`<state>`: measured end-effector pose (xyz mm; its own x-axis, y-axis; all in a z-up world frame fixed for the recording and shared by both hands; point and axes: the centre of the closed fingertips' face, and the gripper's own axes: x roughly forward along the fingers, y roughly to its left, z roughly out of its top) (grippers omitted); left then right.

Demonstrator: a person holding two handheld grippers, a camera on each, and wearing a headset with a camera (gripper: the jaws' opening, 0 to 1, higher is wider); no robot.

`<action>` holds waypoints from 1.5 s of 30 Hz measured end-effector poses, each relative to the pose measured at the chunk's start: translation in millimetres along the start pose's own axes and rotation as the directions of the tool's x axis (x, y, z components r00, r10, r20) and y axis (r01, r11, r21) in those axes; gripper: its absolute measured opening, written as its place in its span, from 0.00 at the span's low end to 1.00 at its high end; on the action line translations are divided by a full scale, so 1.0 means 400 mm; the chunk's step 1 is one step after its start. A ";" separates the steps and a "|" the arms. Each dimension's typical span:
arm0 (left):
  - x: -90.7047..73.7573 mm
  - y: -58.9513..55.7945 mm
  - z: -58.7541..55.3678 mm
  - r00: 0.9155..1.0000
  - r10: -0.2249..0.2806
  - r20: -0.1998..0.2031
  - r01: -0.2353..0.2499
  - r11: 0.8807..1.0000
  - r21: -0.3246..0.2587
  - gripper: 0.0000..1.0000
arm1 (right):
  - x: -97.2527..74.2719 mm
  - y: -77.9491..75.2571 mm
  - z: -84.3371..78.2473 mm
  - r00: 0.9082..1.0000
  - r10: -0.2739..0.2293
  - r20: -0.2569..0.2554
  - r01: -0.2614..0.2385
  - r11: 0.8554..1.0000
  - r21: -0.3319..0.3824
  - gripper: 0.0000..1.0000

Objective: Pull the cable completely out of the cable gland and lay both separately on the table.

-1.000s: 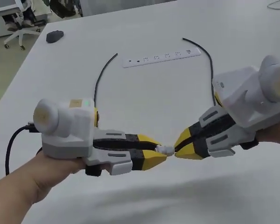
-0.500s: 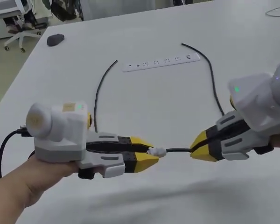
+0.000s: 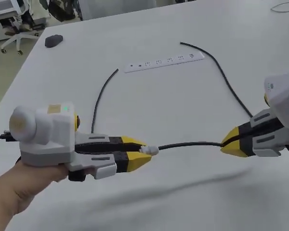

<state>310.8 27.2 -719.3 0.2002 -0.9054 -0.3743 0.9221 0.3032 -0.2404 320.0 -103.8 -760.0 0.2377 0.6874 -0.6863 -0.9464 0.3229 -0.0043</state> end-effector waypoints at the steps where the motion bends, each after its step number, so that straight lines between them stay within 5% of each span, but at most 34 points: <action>1: -0.002 0.002 -0.002 1.000 0.002 -0.001 -0.002 1.000 -0.001 0.15 | -0.002 -0.004 -0.008 1.000 -0.005 -0.007 0.005 1.000 0.005 0.00; 14: -0.024 0.012 -0.007 1.000 0.025 -0.003 -0.025 1.000 0.017 0.15 | -0.022 -0.049 -0.090 0.996 -0.059 -0.063 0.063 0.996 0.060 0.00; 26: -0.016 0.017 -0.013 0.999 0.032 -0.017 -0.032 0.999 0.024 0.15 | -0.017 -0.041 -0.105 0.995 -0.060 -0.084 0.066 0.995 0.071 0.00; 28: -0.017 0.018 -0.012 0.999 0.034 -0.015 -0.034 0.999 0.027 0.15 | -0.026 -0.047 -0.096 0.992 -0.088 -0.091 0.091 0.995 0.038 0.01; 29: -0.019 0.018 -0.011 0.999 0.035 -0.012 -0.034 0.999 0.029 0.15 | -0.030 -0.053 -0.086 0.990 -0.107 -0.087 0.103 0.994 -0.043 0.01; 36: -0.024 0.022 -0.014 0.999 0.039 -0.022 -0.038 0.999 0.039 0.15 | -0.029 -0.033 -0.018 0.997 -0.075 -0.035 0.074 0.997 -0.015 0.09; 37: -0.023 0.021 -0.014 0.999 0.036 -0.021 -0.035 0.999 0.036 0.15 | -0.023 -0.017 0.040 0.998 -0.048 0.050 0.050 0.999 -0.021 0.10; 40: -0.021 0.021 -0.012 0.999 0.033 -0.020 -0.032 0.999 0.035 0.15 | -0.016 0.012 0.115 0.991 -0.001 0.131 0.001 1.000 0.002 0.10; 45: -0.014 0.011 -0.008 0.999 0.022 -0.026 -0.020 0.998 0.054 0.15 | 0.018 0.040 0.178 0.989 0.025 0.143 -0.020 0.999 -0.038 0.10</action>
<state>312.8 34.5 -721.2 0.2115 -0.8908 -0.4023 0.9343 0.3051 -0.1843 322.2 -47.2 -713.2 0.2427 0.7813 -0.5750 -0.9585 0.2845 -0.0181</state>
